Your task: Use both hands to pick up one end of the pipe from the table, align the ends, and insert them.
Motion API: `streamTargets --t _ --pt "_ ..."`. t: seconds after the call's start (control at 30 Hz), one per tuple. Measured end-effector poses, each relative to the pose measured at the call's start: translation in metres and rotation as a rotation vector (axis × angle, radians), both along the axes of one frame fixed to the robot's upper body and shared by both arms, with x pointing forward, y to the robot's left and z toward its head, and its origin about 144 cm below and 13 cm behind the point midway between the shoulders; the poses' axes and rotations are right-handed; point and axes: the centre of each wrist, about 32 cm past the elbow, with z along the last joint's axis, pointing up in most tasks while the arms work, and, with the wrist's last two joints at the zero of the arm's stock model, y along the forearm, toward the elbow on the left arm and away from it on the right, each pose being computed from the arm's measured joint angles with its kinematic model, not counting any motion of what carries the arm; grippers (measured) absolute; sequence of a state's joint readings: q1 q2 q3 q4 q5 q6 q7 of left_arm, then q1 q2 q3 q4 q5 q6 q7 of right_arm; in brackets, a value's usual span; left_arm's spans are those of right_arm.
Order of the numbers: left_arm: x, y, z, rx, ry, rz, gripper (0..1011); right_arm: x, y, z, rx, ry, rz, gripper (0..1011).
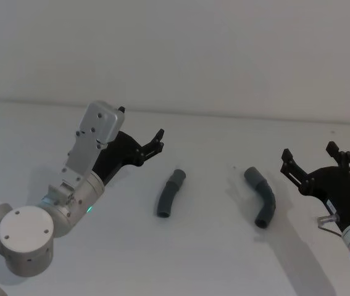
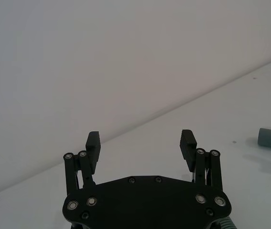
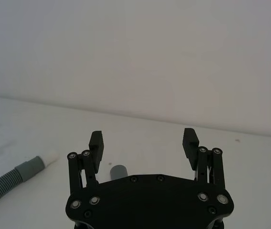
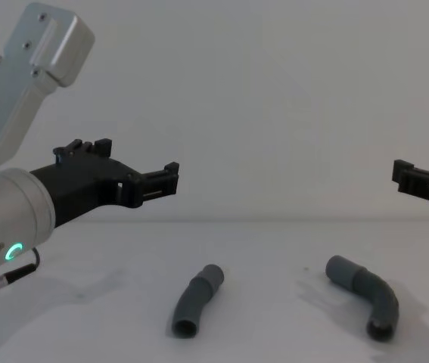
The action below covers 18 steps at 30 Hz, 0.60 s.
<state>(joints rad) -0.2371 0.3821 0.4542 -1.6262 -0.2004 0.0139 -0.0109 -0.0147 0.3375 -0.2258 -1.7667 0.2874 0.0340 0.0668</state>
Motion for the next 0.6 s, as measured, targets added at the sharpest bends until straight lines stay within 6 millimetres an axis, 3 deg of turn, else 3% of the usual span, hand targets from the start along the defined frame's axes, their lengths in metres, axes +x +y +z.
streamTargets --t 0.6 --pt "0.0000 0.0000 0.0000 0.000 0.000 0.000 1001 0.0000 0.0000 0.0000 0.000 0.000 0.000 1002"
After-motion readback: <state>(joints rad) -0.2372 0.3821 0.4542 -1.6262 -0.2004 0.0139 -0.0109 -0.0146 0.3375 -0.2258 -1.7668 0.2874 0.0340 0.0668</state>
